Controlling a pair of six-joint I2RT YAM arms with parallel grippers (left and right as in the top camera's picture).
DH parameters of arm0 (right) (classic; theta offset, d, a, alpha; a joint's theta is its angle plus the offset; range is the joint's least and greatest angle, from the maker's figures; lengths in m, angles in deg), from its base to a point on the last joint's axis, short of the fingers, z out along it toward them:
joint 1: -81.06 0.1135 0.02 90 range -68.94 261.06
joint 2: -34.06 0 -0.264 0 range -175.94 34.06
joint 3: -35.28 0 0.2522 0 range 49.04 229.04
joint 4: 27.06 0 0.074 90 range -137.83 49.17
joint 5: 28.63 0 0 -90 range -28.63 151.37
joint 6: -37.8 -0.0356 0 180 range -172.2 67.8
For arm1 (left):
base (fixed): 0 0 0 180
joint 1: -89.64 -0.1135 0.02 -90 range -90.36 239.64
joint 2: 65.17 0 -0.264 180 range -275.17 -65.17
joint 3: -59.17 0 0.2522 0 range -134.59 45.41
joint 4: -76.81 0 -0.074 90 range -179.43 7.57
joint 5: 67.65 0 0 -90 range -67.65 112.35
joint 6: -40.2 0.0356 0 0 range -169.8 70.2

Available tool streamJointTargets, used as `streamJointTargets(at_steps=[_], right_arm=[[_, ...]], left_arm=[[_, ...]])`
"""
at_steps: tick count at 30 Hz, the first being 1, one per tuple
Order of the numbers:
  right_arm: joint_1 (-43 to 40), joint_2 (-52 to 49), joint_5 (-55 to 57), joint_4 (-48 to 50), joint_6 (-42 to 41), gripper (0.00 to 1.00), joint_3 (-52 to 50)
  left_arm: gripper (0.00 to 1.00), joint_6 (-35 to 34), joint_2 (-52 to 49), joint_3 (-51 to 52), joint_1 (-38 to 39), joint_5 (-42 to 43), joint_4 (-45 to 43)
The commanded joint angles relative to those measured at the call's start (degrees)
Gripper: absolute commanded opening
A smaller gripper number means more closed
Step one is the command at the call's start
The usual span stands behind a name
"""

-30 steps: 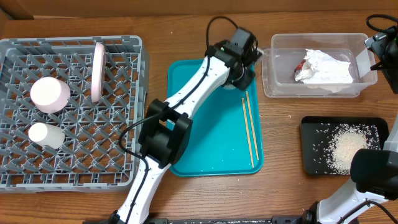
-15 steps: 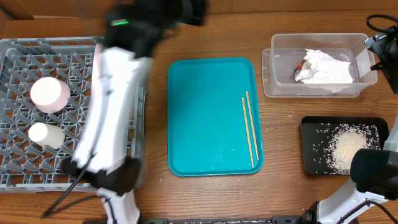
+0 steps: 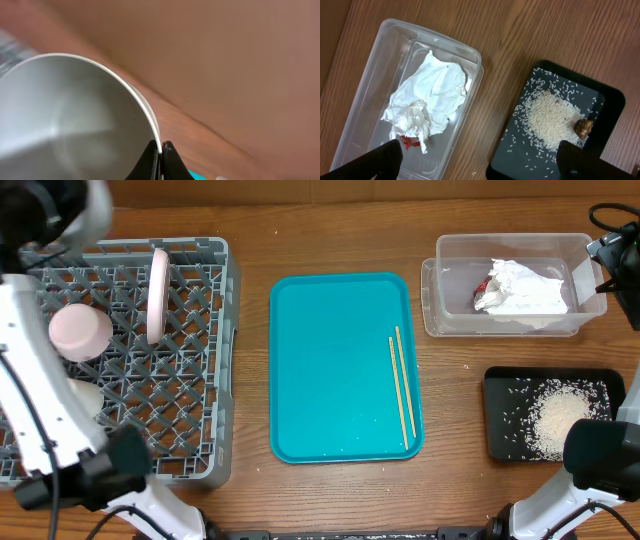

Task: Sort waste into correct bins and load items into the dishwasher
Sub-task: 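Lift the saucer and carry it left over the rack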

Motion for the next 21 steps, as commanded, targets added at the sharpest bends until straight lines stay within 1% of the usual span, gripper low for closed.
streamJointTargets(at_steps=[1, 4, 6, 11, 14, 16, 21], right_arm=[[-0.17, 0.9, 0.59, 0.04, 0.2, 1.0, 0.48], [-0.17, 0.9, 0.57, 0.04, 0.2, 1.0, 0.48], [-0.17, 0.9, 0.59, 0.04, 0.2, 1.0, 0.48], [-0.17, 0.9, 0.57, 0.04, 0.22, 1.0, 0.48], [-0.17, 0.9, 0.59, 0.04, 0.22, 1.0, 0.48], [-0.17, 0.9, 0.59, 0.04, 0.2, 1.0, 0.48], [-0.17, 0.9, 0.59, 0.04, 0.2, 1.0, 0.48]], left_arm=[[0.04, -5.38, -3.85, 0.74, -8.48, 2.03, 3.89], [0.04, -5.42, -6.47, 0.74, -14.62, 2.58, 7.5], [0.04, -2.69, -8.31, 0.74, -17.88, 5.81, 8.02], [0.04, 5.22, -13.53, 0.76, -24.15, 21.29, 8.46], [0.04, 10.73, -17.2, 0.76, -26.36, 31.32, 9.62], [0.04, 14.62, -19.76, 0.76, -27.17, 35.54, 11.21], [0.04, 18.29, -25.11, 0.76, -29.42, 37.9, 15.28]])
